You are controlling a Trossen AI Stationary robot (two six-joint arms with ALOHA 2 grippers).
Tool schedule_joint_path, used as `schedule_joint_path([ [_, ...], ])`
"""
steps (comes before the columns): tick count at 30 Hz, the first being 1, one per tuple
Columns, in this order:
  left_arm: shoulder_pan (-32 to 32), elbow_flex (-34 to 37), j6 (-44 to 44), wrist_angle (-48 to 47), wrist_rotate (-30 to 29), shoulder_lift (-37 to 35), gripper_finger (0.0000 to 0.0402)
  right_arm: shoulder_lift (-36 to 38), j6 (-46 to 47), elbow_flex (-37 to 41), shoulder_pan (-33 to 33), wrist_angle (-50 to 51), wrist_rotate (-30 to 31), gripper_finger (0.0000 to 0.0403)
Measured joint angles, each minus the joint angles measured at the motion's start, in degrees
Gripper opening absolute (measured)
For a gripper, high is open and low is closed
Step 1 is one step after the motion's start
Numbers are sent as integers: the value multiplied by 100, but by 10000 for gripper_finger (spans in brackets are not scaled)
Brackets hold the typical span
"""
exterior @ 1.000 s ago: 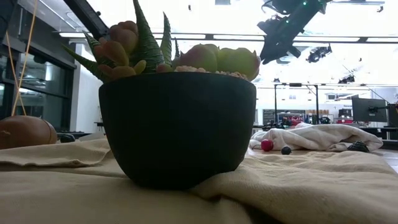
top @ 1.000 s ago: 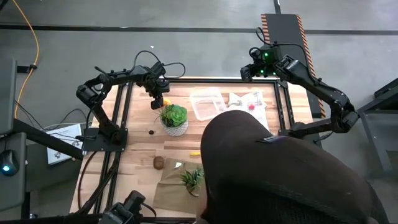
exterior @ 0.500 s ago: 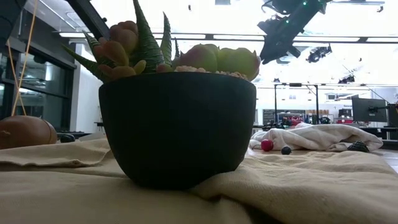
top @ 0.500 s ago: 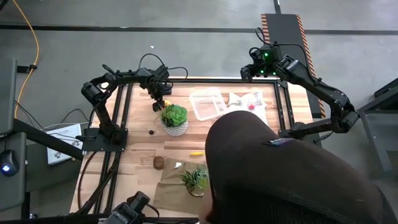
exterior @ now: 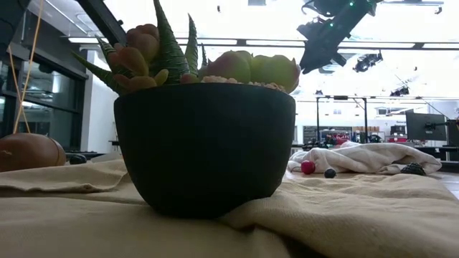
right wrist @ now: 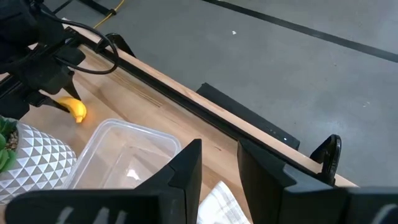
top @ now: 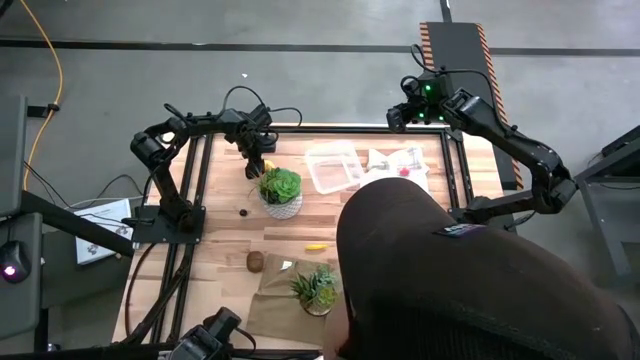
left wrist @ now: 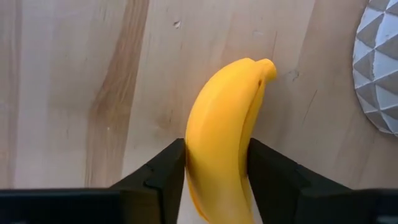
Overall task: Pick and placing Produce into tupperware
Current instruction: Put the yellow banana into the transparent bin
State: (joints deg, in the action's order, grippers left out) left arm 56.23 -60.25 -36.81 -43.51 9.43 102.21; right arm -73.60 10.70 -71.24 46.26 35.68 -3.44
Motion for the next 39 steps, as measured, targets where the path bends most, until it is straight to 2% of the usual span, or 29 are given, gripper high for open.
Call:
schedule_joint_path([
  [4, 0, -6, 105, 0, 13, -9, 120, 0, 2, 0, -2, -2, 0, 94],
  [13, 0, -2, 110, 19, -2, -7, 148, 0, 17, 0, -2, -4, 0, 94],
  [21, 0, -2, 154, 20, 2, -7, 130, 0, -22, 0, -2, -4, 2, 94],
  [30, 0, 1, 255, 20, 0, -2, 143, 0, -24, 0, -2, -7, 3, 94],
  [39, 0, 1, 303, 20, 17, -1, 133, 0, -26, 0, -2, -32, 2, 94],
])
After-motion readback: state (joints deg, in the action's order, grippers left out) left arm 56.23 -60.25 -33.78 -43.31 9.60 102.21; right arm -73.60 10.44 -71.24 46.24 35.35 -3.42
